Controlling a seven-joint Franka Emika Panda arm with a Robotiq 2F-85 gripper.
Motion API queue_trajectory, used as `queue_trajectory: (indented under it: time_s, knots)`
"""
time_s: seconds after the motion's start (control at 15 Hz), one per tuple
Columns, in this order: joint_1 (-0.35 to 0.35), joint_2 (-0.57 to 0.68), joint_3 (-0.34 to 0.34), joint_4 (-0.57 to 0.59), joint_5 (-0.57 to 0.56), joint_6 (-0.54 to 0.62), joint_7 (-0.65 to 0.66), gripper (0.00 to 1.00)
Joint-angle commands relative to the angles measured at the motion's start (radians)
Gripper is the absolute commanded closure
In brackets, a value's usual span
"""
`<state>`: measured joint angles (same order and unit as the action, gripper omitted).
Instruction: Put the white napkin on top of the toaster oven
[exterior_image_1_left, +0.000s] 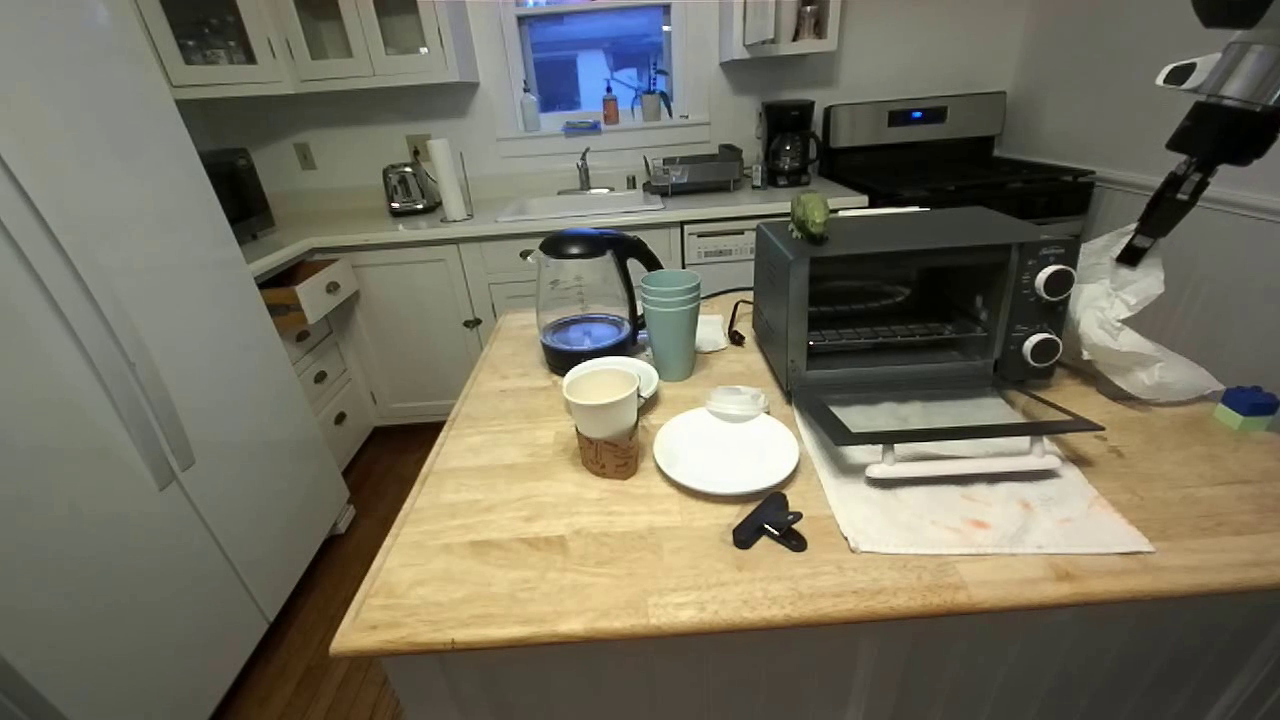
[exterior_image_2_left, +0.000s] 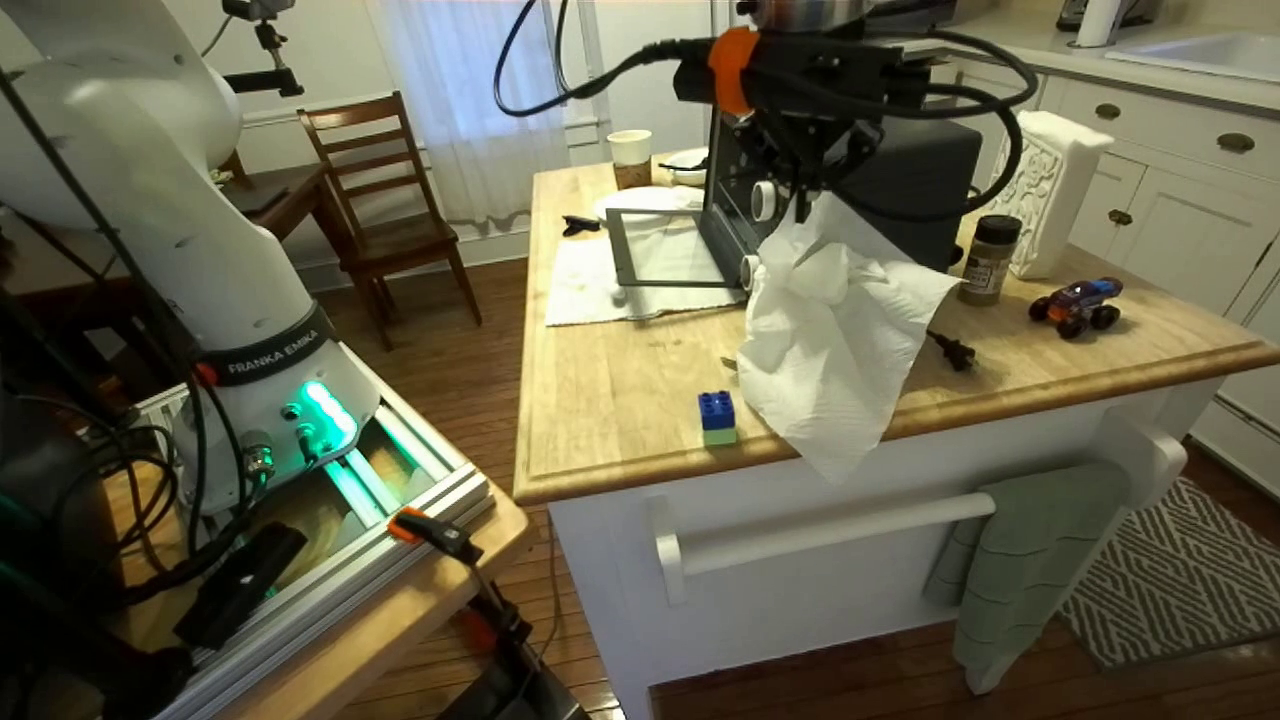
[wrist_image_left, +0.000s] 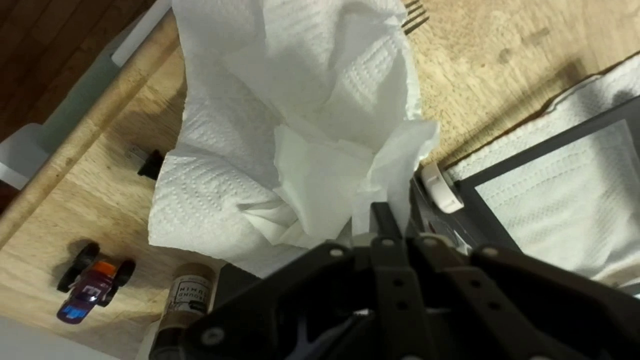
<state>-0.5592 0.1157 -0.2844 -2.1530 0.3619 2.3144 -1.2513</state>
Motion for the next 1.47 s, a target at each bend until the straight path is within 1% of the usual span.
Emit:
queue_trajectory:
  time_s: [0.0, 0.13, 0.2, 0.27, 0.4, 0.67, 0.87, 0.93, 1.07, 1.2, 1.27, 1.33, 1.4]
  knots:
    - [0.018, -0.106, -0.039, -0.017, 0.089, -0.060, -0.015, 1.00]
    - [0.030, -0.145, -0.058, -0.018, 0.134, -0.055, -0.020, 1.00]
    - [0.039, -0.166, -0.068, -0.023, 0.146, -0.014, -0.025, 1.00]
    - [0.049, -0.185, -0.080, -0.022, 0.169, 0.000, -0.036, 1.00]
    - [0.076, -0.224, -0.101, -0.031, 0.215, 0.072, -0.080, 1.00]
    - [0.151, -0.286, -0.122, -0.057, 0.304, 0.245, -0.209, 1.00]
    - [0.225, -0.330, -0.136, -0.081, 0.433, 0.357, -0.351, 1.00]
    - [0.224, -0.346, -0.112, -0.092, 0.496, 0.385, -0.419, 1.00]
    - [0.274, -0.386, -0.119, -0.112, 0.621, 0.407, -0.561, 1.00]
    - [0.317, -0.429, -0.129, -0.133, 0.743, 0.379, -0.706, 1.00]
    - [0.332, -0.448, -0.132, -0.145, 0.791, 0.349, -0.753, 1.00]
    - [0.340, -0.457, -0.131, -0.159, 0.828, 0.332, -0.768, 1.00]
    - [0.345, -0.462, -0.130, -0.172, 0.842, 0.303, -0.783, 1.00]
